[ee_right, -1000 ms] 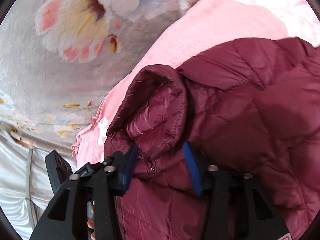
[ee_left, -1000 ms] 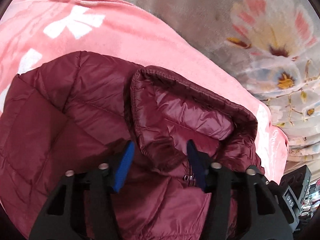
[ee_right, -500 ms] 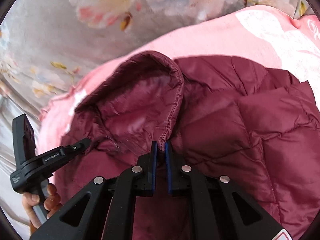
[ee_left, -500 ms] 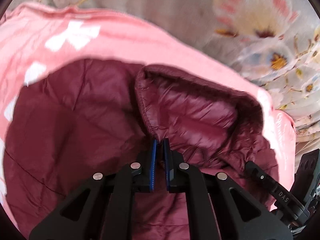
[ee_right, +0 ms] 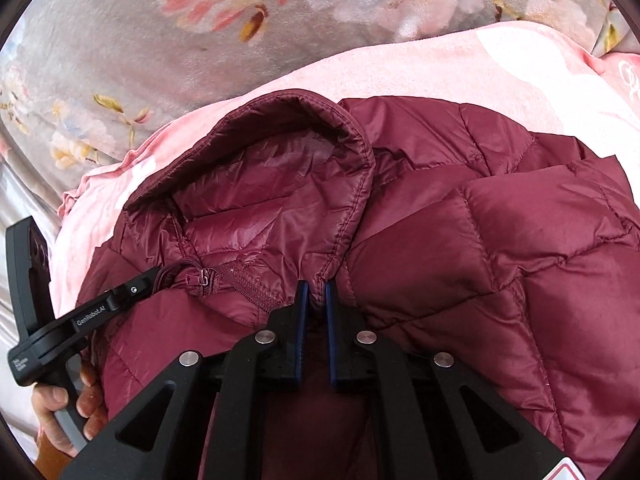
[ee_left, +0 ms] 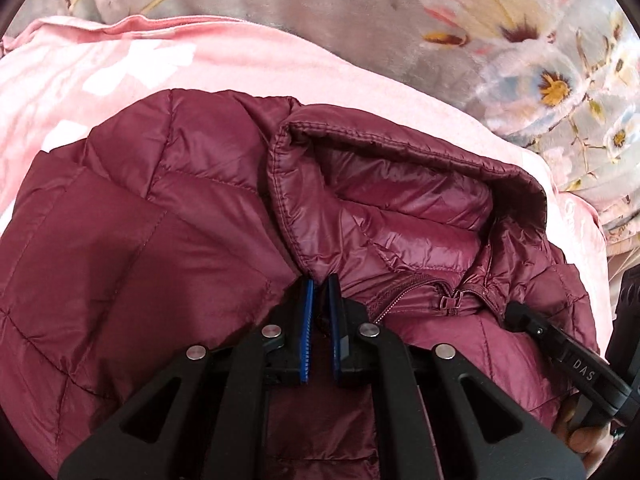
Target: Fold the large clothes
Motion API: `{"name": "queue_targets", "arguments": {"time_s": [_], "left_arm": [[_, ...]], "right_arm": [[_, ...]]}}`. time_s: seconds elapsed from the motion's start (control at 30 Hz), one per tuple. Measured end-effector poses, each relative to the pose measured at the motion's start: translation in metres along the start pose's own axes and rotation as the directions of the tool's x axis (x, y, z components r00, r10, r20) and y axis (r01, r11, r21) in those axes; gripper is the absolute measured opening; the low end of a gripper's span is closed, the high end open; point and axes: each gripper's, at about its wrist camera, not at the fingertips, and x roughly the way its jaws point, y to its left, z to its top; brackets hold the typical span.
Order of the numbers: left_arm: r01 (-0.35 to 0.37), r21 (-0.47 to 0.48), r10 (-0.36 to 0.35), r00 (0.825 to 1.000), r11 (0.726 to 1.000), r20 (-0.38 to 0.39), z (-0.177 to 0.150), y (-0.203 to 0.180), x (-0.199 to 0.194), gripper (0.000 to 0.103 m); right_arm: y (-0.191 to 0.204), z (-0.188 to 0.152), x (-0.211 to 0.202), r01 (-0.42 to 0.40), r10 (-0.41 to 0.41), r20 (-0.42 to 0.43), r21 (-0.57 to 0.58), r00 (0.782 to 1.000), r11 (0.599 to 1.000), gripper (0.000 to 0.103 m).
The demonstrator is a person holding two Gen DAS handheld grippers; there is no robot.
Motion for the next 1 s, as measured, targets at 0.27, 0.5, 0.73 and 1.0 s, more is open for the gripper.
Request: {"name": "queue_targets", "arguments": {"time_s": [0.27,0.5,0.73,1.0], "left_arm": [[-0.025,0.039,0.024,0.999,0.999,0.036,-0.003,0.01,-0.033,0.013],[0.054,-0.103,-0.041,0.991,0.993,0.128,0.062,0.023,-0.079,0.03],[0.054,-0.171,-0.034,0.992,0.984,0.118,0.141,-0.011,-0.055,0.031],[-0.057,-0.101,0.059,0.998,0.993,0.009,0.134,-0.028,0.009,0.03]], "right_arm": [[-0.017,-0.009,-0.055,-0.023,0.023,-0.018,0.023,1.0,0.999,0.021],[-0.008,0.047,-0.085,-0.102,0.092,0.107,0.091,0.99,0.991,0.024],[0.017,0.115,-0.054,-0.051,0.03,0.181,0.112,0.983,0.992,0.024],[0.038,0.109,0.004,0.014,-0.011,0.084,-0.03,0.996,0.999,0.023]]}}
